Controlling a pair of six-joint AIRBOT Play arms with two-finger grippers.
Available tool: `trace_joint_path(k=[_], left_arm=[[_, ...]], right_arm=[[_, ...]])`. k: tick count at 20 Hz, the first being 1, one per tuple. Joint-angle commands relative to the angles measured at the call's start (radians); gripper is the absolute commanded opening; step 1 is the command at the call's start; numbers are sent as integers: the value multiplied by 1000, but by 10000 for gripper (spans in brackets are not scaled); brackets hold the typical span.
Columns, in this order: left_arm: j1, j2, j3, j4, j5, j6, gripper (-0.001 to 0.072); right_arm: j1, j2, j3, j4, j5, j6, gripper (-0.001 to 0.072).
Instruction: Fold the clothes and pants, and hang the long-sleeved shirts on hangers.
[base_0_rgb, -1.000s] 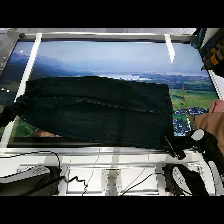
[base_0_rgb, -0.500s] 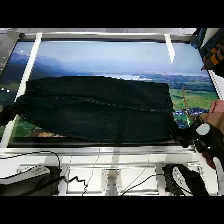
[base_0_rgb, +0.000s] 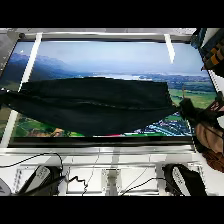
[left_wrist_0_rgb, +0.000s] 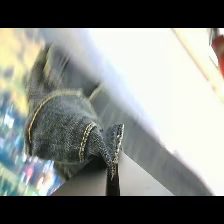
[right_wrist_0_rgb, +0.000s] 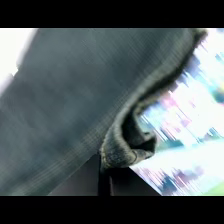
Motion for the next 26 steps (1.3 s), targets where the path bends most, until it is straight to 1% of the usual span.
trace_joint_path(k=[1,2,4,5,6,7,8,10,13,15,18,20,21,23,26], left_arm=[[-87,74,22,1,273,-108,57],[-123,63,22,1,358,-130,57],[-186,14,22,1,434,-167,57],[-220,-27,22,0,454,-206,58],[-256,-79,22,-9,481,-269,58],[-288,-131,22,-32,510,-311,59],[-316,-184,23,-81,542,-318,59],[-355,-261,28,-157,573,-317,60],[-380,-317,59,-157,597,-317,60],[-380,-326,79,-157,638,-318,60],[-381,-327,88,-174,707,-323,60],[-392,-336,88,-264,726,-322,60],[-404,-342,88,-312,743,-322,60],[-429,-355,88,-348,770,-322,60],[-466,-367,95,-348,773,-322,60]], right_arm=[[47,-86,22,121,-280,8,20],[75,-138,22,163,-394,9,20],[124,-237,26,206,-586,24,20],[144,-301,41,215,-639,47,20],[161,-365,63,225,-666,87,20],[178,-436,90,240,-698,126,21],[195,-500,121,249,-731,148,20],[222,-623,210,263,-763,152,21],[233,-759,349,266,-764,167,20],[233,-819,415,265,-772,244,21],[233,-861,456,266,-827,349,21],[233,-877,456,275,-873,472,21],[233,-885,456,282,-882,517,21],[233,-900,456,283,-887,536,21],[243,-907,456,283,-901,536,21]])
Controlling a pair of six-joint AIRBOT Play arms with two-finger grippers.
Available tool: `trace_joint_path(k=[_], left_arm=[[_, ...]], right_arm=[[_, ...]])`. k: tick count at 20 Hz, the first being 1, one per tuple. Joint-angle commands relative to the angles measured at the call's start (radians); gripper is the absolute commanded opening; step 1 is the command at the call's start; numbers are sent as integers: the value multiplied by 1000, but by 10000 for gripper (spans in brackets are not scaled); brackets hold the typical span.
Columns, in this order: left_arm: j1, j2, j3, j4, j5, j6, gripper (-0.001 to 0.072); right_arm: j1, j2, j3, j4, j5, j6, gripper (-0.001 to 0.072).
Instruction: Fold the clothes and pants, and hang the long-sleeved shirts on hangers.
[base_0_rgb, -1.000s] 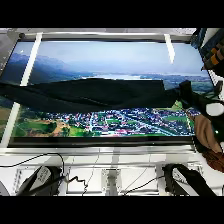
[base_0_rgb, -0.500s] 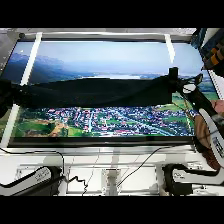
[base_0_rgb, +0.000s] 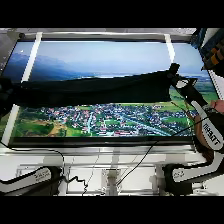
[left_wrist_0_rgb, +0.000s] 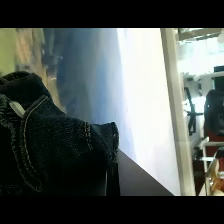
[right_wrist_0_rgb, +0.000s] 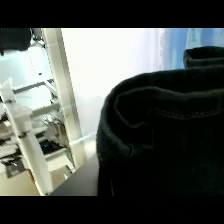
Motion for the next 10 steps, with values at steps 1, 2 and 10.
trace_joint_path(k=[1,2,10], left_arm=[[-40,-15,12,-35,37,0,64],[-46,-16,21,-34,49,0,71],[-45,-10,127,222,-55,1,576]], right_arm=[[12,-15,5,1,-54,44,21],[17,-15,5,1,-84,44,21],[24,6,72,-357,-95,-87,450]])
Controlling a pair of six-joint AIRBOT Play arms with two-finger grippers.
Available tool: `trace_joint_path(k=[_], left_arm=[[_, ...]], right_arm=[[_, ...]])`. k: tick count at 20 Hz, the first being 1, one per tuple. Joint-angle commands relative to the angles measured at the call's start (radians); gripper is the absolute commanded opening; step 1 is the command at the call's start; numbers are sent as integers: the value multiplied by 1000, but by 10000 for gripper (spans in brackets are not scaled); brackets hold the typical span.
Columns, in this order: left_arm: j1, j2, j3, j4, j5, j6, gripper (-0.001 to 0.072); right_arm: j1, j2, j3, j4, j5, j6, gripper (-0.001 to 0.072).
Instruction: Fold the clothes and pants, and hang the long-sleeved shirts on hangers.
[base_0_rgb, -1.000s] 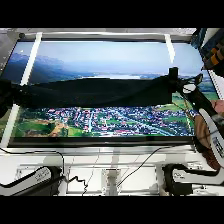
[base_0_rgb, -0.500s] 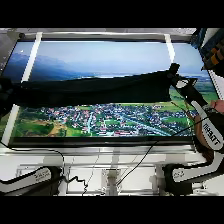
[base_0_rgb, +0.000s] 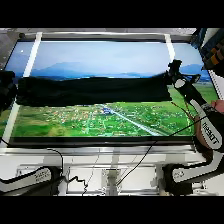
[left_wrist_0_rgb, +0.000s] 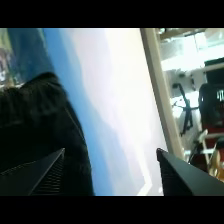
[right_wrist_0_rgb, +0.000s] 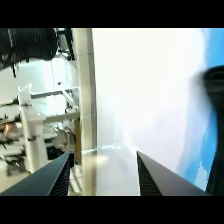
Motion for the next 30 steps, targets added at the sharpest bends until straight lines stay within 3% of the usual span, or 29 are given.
trace_joint_path(k=[1,5,8,11,13,15,16,19,22,24,27,30], left_arm=[[-1,18,50,163,-55,1,570],[18,112,60,447,-103,38,571],[105,191,60,537,-362,31,571],[251,196,52,642,-649,-132,594],[327,203,10,649,-727,-135,602],[363,211,-51,648,-716,-146,607],[364,206,-78,648,-698,-146,717],[351,164,-133,626,-641,-154,708],[351,76,-142,605,-581,-277,708],[350,12,-142,478,-546,-252,706],[341,-72,-142,258,-515,-69,702],[328,-150,-142,198,-466,-43,702]], right_arm=[[2,27,51,-192,39,-178,450],[0,84,134,-205,232,-587,450],[0,115,164,-205,352,-732,450],[0,126,165,-205,423,-769,450],[0,126,165,-206,463,-773,450],[0,125,165,-206,486,-773,450],[0,125,165,-206,488,-773,450],[0,125,165,-205,487,-772,450],[0,125,165,-201,491,-771,450],[1,125,165,-187,491,-769,449],[1,125,165,-171,490,-769,449],[1,125,165,-169,490,-769,450]])
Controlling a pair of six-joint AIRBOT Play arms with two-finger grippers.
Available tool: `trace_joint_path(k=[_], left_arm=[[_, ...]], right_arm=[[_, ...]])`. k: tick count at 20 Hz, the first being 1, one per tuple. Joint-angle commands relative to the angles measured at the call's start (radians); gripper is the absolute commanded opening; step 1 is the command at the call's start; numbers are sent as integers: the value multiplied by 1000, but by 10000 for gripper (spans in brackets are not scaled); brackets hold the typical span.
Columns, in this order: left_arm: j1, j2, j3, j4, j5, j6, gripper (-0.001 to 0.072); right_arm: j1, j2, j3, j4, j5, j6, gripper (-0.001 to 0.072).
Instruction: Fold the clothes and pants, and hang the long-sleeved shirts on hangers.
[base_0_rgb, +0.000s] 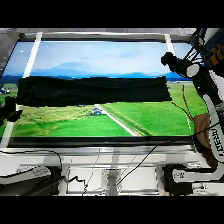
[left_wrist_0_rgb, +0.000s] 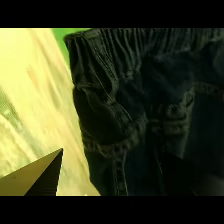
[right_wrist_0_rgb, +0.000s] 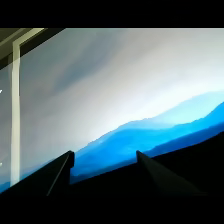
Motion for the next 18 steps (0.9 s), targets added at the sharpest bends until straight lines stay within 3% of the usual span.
trace_joint_path(k=[1,4,7,10,13,14,16,17,18], left_arm=[[-18,-85,-1,-137,71,122,701],[-71,-109,-1,-281,113,387,700],[-135,-120,-1,-510,194,559,700],[-187,-159,2,-665,275,606,700],[-214,-203,49,-682,278,606,683],[-222,-213,68,-681,279,606,617],[-232,-228,102,-681,277,606,156],[-233,-227,113,-678,264,609,60],[-233,-226,128,-665,233,610,59]], right_arm=[[0,0,1,11,2,0,449],[0,0,1,10,2,0,450],[0,0,1,10,2,0,449],[2,0,1,15,5,0,449],[21,1,3,21,32,-17,448],[37,1,4,21,50,-66,447],[79,1,4,21,62,-149,447],[102,1,4,21,58,-161,446],[123,1,4,22,41,-161,446]])
